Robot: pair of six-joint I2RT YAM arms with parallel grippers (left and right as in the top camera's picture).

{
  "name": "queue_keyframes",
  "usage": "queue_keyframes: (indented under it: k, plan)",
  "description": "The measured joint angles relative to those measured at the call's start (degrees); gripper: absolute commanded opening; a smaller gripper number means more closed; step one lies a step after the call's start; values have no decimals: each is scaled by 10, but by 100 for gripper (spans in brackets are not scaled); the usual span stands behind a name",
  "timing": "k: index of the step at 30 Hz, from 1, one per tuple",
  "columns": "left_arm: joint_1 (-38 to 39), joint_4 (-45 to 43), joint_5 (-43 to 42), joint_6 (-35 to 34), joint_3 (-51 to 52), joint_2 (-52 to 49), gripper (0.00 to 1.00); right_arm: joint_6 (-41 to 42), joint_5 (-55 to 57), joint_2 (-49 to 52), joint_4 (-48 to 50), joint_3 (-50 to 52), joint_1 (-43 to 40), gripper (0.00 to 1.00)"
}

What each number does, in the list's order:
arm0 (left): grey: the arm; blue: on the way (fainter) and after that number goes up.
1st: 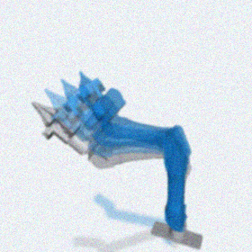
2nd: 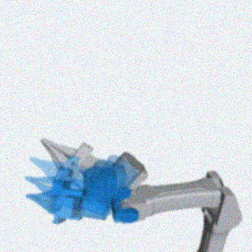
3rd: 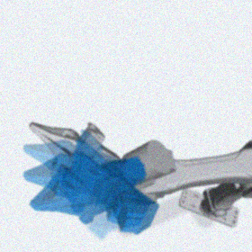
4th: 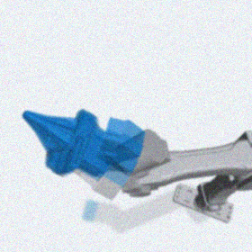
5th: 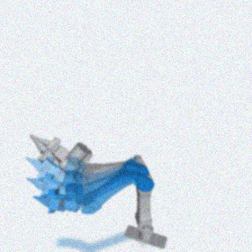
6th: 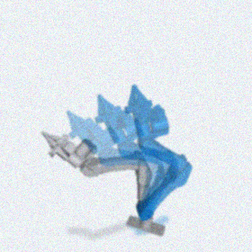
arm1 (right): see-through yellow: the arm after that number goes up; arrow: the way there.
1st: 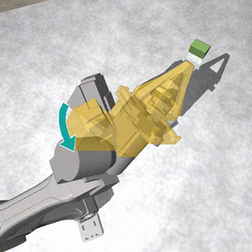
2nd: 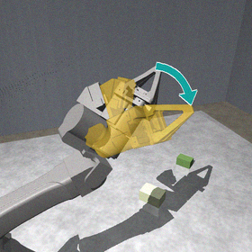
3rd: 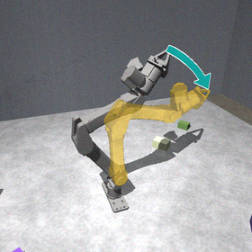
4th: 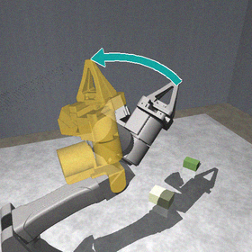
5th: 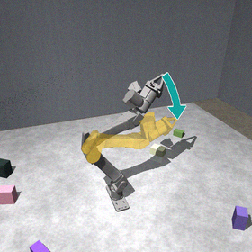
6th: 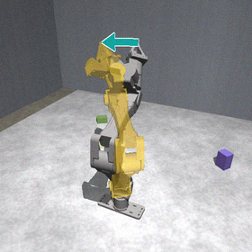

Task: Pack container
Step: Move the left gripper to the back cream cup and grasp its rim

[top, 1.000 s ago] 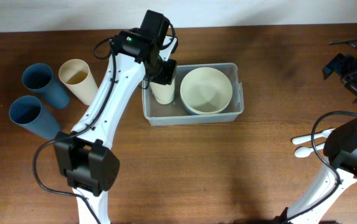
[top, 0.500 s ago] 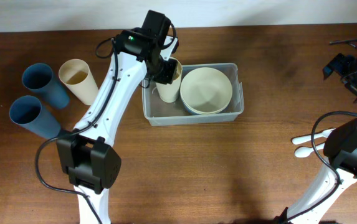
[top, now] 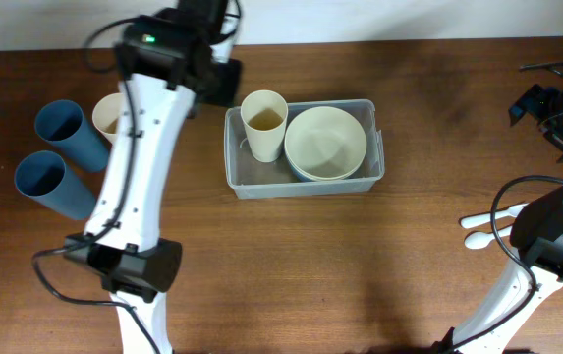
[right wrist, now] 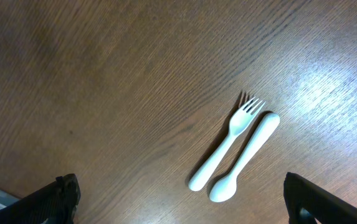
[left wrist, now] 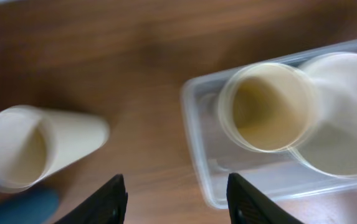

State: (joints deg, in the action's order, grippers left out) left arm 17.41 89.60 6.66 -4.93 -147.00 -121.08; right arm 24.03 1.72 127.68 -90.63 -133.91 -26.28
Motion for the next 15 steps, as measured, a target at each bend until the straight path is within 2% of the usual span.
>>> queue_keyframes:
  k: [2, 5, 7, 8, 9, 15]
  plan:
    - [-26, 19, 23, -31, -7, 0, 64, 0, 0, 0, 0, 0, 0, 99]
    - [-79, 32, 30, -87, -7, -1, 66, 0, 0, 0, 0, 0, 0, 99]
    - [-115, 36, 23, -116, -7, -2, 72, 0, 0, 0, 0, 0, 0, 99]
    - [-131, 38, 16, -129, -7, -2, 94, 0, 0, 0, 0, 0, 0, 99]
    - [-144, 40, 8, -137, -7, -2, 100, 0, 0, 0, 0, 0, 0, 99]
    - [-187, 51, -44, -169, -7, -2, 100, 0, 0, 0, 0, 0, 0, 99]
